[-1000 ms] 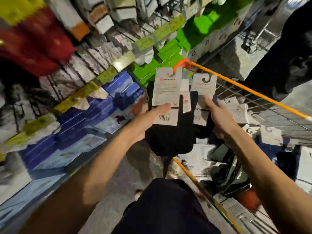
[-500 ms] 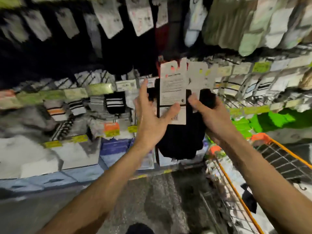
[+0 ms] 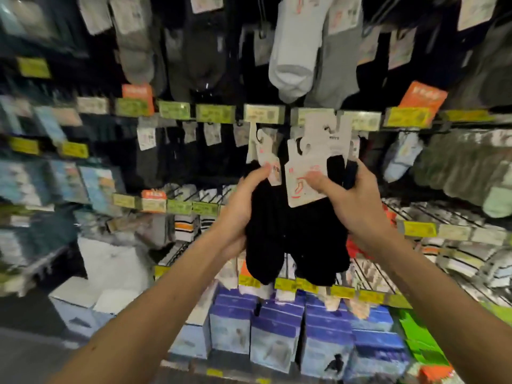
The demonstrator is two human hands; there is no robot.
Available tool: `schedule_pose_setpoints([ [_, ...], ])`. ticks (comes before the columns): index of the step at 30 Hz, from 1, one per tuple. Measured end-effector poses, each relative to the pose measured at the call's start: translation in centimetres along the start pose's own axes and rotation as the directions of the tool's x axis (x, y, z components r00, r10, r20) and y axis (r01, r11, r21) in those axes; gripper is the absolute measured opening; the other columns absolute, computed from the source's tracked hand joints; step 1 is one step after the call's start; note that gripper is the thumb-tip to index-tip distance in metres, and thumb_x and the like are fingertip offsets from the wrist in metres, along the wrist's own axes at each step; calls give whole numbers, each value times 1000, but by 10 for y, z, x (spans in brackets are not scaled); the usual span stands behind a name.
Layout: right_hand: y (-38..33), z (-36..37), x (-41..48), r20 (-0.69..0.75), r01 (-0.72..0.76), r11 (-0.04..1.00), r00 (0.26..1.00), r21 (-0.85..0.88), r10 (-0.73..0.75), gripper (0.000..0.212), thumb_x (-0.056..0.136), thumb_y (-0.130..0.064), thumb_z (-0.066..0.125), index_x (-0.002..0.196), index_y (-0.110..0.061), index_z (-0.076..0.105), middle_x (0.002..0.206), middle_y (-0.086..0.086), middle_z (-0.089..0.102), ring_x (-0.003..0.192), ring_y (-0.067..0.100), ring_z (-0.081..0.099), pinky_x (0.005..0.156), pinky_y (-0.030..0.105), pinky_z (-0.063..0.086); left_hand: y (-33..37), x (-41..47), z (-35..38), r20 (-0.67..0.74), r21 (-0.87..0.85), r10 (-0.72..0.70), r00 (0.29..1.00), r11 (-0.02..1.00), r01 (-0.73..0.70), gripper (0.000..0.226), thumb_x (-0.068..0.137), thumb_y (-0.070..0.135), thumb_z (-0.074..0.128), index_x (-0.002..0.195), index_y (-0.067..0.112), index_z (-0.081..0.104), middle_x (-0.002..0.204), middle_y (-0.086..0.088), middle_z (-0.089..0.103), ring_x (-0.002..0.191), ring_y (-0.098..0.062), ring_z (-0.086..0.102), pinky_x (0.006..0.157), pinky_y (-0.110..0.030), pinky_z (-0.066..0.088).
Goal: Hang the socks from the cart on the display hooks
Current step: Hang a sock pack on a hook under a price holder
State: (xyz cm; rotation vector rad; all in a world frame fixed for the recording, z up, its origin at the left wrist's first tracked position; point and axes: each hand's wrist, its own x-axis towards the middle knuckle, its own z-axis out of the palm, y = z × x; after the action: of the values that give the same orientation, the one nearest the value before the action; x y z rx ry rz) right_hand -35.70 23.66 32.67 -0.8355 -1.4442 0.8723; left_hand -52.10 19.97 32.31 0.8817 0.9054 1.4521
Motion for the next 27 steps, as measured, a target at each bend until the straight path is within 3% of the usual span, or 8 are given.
schedule_pose_setpoints([
  [3,-11,5,11,7,1,1000,1000,10,-1,30,83,-19,80,106,-9,64,103,13,73,92,19,72,84,35,58,23,-5,-25,26,-74,17,999,997,-16,36,97,39,48,111,16,71,104,-7,76,86,-19,74,68,-26,58],
  [8,-18,18,18,35,11,1000,999,-9,-10,28,83,-22,80,106,-20,65,102,3,75,95,18,73,93,48,57,39,-8,-40,-2,50,25,1000,998,-25,39,98,41,47,122,16,67,106,-5,76,87,-16,73,67,-27,56],
  [12,-22,22,25,5,-7,1000,1000,20,6,27,83,-23,80,104,-22,65,99,-4,76,92,12,73,91,43,58,46,1,-45,-23,141,112,993,984,-108,31,98,22,53,127,22,63,108,-2,75,96,-17,72,67,-26,57],
  [14,-24,22,30,-5,-6,1000,1000,21,6,28,82,-25,81,105,-23,64,99,-6,75,91,9,72,89,38,58,45,9,-42,-34,243,176,984,956,-163,37,97,12,55,131,28,57,107,-1,75,98,-16,71,68,-25,57],
  [19,-25,15,47,-7,-1,999,1000,38,1,33,76,-23,85,101,-27,63,91,-14,74,85,0,71,78,25,56,39,28,-25,13,322,280,960,908,-269,39,97,11,60,130,29,50,107,2,72,99,-13,70,76,-25,60],
  [23,-17,3,63,3,22,1000,1000,-9,-22,37,74,-19,87,100,-27,63,90,-13,74,84,0,71,76,24,54,38,44,-23,61,371,262,963,890,-266,42,88,4,70,123,22,54,103,0,76,103,-19,71,86,-38,59],
  [27,-1,-5,76,62,8,1000,998,-29,-6,39,75,-16,86,108,-20,65,93,-12,75,85,2,72,76,26,55,32,57,-23,46,406,185,982,894,-188,37,88,2,70,120,16,59,112,-6,74,107,-20,70,91,-38,57],
])
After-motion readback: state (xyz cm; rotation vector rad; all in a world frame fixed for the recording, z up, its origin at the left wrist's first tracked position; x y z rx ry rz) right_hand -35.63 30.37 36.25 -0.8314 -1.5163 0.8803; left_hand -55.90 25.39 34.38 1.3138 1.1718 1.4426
